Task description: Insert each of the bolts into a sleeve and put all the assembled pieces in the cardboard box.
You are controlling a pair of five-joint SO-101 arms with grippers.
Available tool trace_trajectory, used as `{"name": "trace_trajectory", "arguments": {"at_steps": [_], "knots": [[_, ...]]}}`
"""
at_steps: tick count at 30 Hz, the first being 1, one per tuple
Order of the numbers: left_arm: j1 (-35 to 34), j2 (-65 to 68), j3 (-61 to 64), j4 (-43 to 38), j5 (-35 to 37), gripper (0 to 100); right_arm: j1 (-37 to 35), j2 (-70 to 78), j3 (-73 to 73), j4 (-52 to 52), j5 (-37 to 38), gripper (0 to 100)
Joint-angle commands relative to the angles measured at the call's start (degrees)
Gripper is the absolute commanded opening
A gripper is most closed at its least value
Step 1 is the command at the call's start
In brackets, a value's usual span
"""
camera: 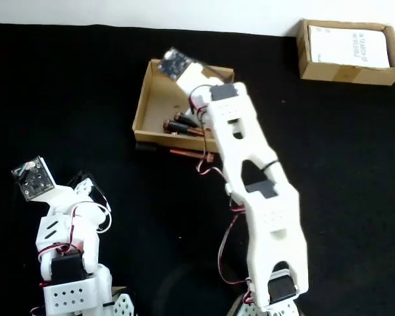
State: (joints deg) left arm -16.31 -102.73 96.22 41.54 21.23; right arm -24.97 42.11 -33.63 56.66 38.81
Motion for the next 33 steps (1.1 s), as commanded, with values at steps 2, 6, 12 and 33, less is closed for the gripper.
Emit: {"name": "trace_trajectory", "arguments": {"at_steps": [2,6,12,33], "knots": [[-0.48,-0.22,1.01,0.0,0.26,1,-1.8,2.42,-6.9,-0.66,0.97,6.4],[-0.4,-0.22,1.01,0.0,0.26,1,-3.3,2.42,-9.54,5.67,0.88,18.3],[-0.4,-0.22,1.01,0.0,0.26,1,-7.25,2.33,-24.31,24.48,-2.81,15.5],[-4.0,-0.22,1.01,-0.18,0.18,1,-21.93,3.03,-22.9,34.95,-10.2,15.5]]}}
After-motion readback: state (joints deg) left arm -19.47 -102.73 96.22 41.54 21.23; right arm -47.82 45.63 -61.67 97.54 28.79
